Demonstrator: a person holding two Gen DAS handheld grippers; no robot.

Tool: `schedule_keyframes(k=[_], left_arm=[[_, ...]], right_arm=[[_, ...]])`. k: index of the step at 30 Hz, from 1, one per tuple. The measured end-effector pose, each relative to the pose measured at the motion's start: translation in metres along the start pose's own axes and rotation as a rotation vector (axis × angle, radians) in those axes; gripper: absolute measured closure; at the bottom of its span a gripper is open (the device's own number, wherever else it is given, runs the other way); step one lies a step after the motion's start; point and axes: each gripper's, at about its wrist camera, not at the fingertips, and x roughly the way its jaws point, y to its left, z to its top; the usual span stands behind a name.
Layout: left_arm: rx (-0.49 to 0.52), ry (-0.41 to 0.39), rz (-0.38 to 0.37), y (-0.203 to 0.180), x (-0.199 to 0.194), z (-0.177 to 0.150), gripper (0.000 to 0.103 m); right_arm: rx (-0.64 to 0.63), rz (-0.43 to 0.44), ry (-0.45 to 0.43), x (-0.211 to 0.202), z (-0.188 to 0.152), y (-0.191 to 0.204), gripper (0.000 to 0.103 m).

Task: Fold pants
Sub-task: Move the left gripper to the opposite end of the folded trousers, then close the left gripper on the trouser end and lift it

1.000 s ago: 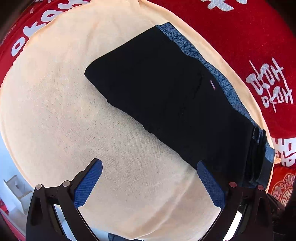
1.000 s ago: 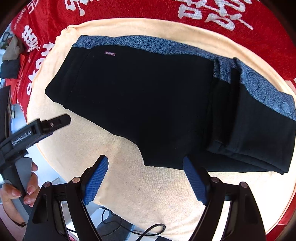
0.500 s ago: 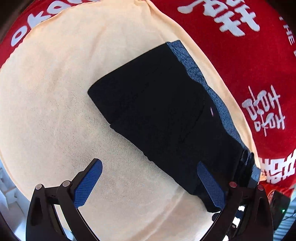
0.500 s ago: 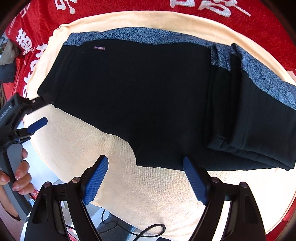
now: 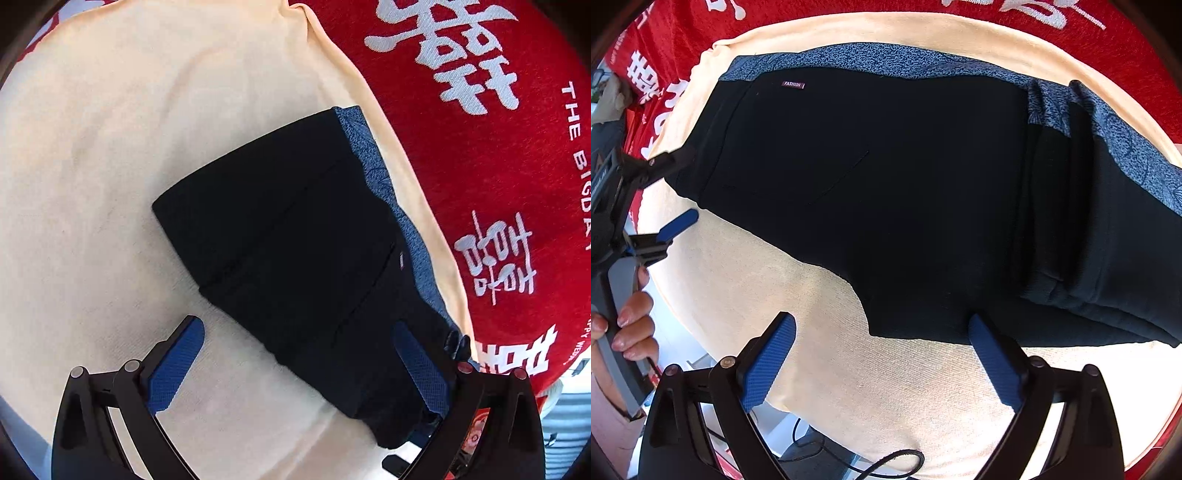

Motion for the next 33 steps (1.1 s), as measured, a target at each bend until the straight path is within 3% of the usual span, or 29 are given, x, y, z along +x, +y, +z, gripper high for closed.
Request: schedule_keyframes(k=[6, 9, 19, 24, 28, 29, 30, 33], left_arm=[[-0.004, -0.021, -0.091, -0.004, -0.005, 0.01, 0.0], [0.043, -0.045, -0.124, -0.014, -0.008, 0.011, 0.0], [0.055, -0.011, -0.046, -0.008, 0.018, 0.02, 0.0], [-0.051, -0.035, -0.06, -0.002, 0.019, 0.024, 0.0], [0.012, -0.02, 0.046, -0.02, 0.022, 0.024, 0.001], [0.049, -0.027, 0.091, -0.026, 0.022, 0.022, 0.009], [0.099, -0.037, 0.146, -0.033, 0.022, 0.019, 0.027], [0.185, -0.052, 0.247, -0.038, 0.02, 0.012, 0.061]], right_arm=[[-0.007, -0.002, -0.001, 0.001, -0.001, 0.001, 0.006], [-0.007, -0.003, -0.003, 0.002, -0.003, 0.0, 0.006], [-0.017, -0.009, -0.003, 0.006, -0.004, 0.007, 0.005], [-0.018, -0.012, -0.002, 0.005, -0.003, 0.009, 0.004], [-0.007, 0.006, -0.002, 0.001, -0.002, 0.005, 0.004], [-0.005, 0.014, -0.005, -0.002, -0.002, 0.004, 0.004], [-0.005, 0.019, -0.01, -0.005, -0.001, 0.003, 0.004], [-0.002, 0.034, -0.032, -0.019, 0.001, 0.001, 0.004]])
